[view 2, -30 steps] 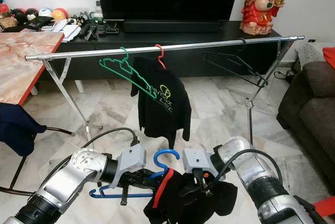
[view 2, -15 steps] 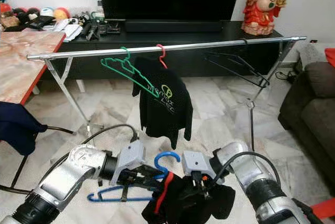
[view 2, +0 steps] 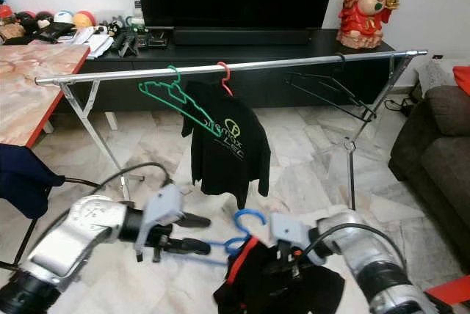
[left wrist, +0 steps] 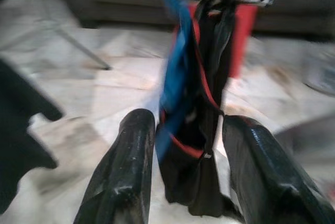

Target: Hang hanger

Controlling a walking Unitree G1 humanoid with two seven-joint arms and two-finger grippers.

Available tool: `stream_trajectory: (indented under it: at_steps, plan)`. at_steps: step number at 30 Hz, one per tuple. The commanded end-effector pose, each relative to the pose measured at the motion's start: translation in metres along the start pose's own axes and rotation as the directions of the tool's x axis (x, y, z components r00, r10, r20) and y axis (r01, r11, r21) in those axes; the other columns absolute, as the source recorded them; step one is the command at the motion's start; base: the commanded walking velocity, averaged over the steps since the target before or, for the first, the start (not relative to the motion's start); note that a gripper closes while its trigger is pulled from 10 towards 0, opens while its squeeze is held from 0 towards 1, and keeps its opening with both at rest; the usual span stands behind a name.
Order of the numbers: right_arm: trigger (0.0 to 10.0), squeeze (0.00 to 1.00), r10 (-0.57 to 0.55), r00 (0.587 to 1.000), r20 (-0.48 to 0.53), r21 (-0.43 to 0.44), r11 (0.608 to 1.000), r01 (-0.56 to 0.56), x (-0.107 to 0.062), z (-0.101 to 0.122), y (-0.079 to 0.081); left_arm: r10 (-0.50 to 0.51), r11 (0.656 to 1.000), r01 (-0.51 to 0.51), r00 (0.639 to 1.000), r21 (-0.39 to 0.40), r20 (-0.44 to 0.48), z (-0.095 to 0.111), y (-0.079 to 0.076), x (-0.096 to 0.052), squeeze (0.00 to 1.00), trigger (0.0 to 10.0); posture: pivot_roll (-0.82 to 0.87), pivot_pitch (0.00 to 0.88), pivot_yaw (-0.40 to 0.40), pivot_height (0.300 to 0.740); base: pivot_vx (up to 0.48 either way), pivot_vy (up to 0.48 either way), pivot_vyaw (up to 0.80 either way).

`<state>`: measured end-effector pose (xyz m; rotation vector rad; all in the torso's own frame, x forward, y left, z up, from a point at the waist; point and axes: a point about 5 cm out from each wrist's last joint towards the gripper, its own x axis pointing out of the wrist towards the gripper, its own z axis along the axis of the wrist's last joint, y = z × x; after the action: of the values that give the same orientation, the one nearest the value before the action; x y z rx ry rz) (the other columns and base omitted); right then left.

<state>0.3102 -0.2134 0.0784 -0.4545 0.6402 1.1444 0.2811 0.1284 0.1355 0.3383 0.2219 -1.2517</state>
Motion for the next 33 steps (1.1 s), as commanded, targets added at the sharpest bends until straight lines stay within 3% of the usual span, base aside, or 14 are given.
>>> stream_trajectory:
  at_steps: [1, 4, 7, 9, 10, 14, 15, 16, 17, 23, 27, 33]
  plan:
    - [0.0, 0.0, -0.094, 0.994, 0.054, 0.041, 0.995, 0.092, -0.014, -0.001, -0.008, 0.048, 0.999, -0.048, 0.998, -0.001, 0.037, 0.004, 0.0, -0.002, 1.0, 10.0, -0.05, 0.062, -0.053, 0.74, 0.0, 0.0, 0.0]
    - [0.0, 0.0, -0.196, 0.977, 0.086, 0.08, 0.979, 0.189, -0.029, -0.006, -0.011, 0.125, 0.989, -0.119, 0.99, -0.091, 0.069, -0.007, -0.006, -0.002, 1.0, 10.0, -0.06, 0.06, -0.048, 0.74, 0.0, 0.0, 0.0]
    - [0.0, 0.0, -0.218, 0.966, 0.141, 0.096, 0.974, 0.206, -0.034, -0.003, -0.009, 0.157, 0.982, -0.153, 0.987, -0.109, 0.036, -0.019, -0.011, -0.001, 1.0, 10.0, -0.06, 0.06, -0.046, 0.74, 0.0, 0.0, 0.0]
    - [0.0, 0.0, -0.206, 0.958, 0.197, 0.076, 0.978, 0.195, -0.033, 0.008, -0.001, 0.289, 0.947, -0.288, 0.957, -0.14, -0.011, -0.038, -0.007, 0.009, 1.0, 10.0, -0.07, 0.057, -0.042, 0.74, 0.0, 0.0, 0.0]
    - [0.0, 0.0, -0.206, 0.958, 0.197, 0.076, 0.978, 0.195, -0.033, 0.008, -0.001, 0.289, 0.947, -0.288, 0.957, -0.14, -0.011, -0.038, -0.007, 0.009, 1.0, 10.0, -0.07, 0.057, -0.042, 0.74, 0.0, 0.0, 0.0]
    - [0.0, 0.0, -0.212, 0.957, 0.198, 0.047, 0.977, 0.207, -0.032, 0.016, 0.0, 0.395, 0.889, -0.399, 0.916, -0.226, -0.063, -0.053, 0.002, 0.022, 1.0, 10.0, -0.08, 0.051, -0.037, 0.74, 0.0, 0.0, 0.0]
    - [0.0, 0.0, -0.21, 0.955, 0.208, 0.034, 0.978, 0.208, -0.032, 0.022, 0.0, 0.429, 0.867, -0.433, 0.9, -0.248, -0.072, -0.057, 0.006, 0.027, 0.55, 10.0, -0.08, 0.049, -0.038, 0.74, 0.0, 0.0, 0.0]
    - [0.0, 0.0, -0.205, 0.956, 0.21, 0.022, 0.978, 0.205, -0.032, 0.024, 0.0, 0.43, 0.862, -0.433, 0.9, -0.264, -0.073, -0.058, 0.006, 0.029, 0.55, 10.0, -0.08, 0.047, -0.04, 0.74, 0.0, 0.0, 0.0]
    - [0.0, 0.0, -0.185, 0.959, 0.215, -0.005, 0.982, 0.191, -0.031, 0.032, 0.002, 0.446, 0.848, -0.447, 0.892, -0.285, -0.073, -0.061, 0.009, 0.033, 0.0, 10.0, -0.08, 0.046, -0.041, 0.74, 0.0, 0.0, 0.0]
    - [0.0, 0.0, -0.182, 0.957, 0.225, -0.057, 0.978, 0.2, -0.032, 0.052, 0.006, 0.498, 0.807, -0.495, 0.864, -0.322, -0.08, -0.069, 0.016, 0.043, 0.0, 10.0, -0.09, 0.051, -0.04, 0.74, 0.0, 0.0, 0.0]
    - [0.0, 0.0, -0.181, 0.955, 0.234, -0.08, 0.976, 0.205, -0.027, 0.067, 0.009, 0.519, 0.797, -0.539, 0.842, -0.272, -0.147, -0.078, 0.018, 0.048, 0.0, 10.0, -0.1, 0.057, -0.041, 0.74, 0.0, 0.0, 0.0]
    - [0.0, 0.0, -0.168, 0.948, 0.268, -0.108, 0.973, 0.203, -0.014, 0.092, 0.02, 0.471, 0.827, -0.495, 0.869, -0.266, -0.153, -0.081, 0.014, 0.061, 0.0, 10.0, -0.11, 0.075, -0.04, 0.74, 0.0, 0.0, 0.0]
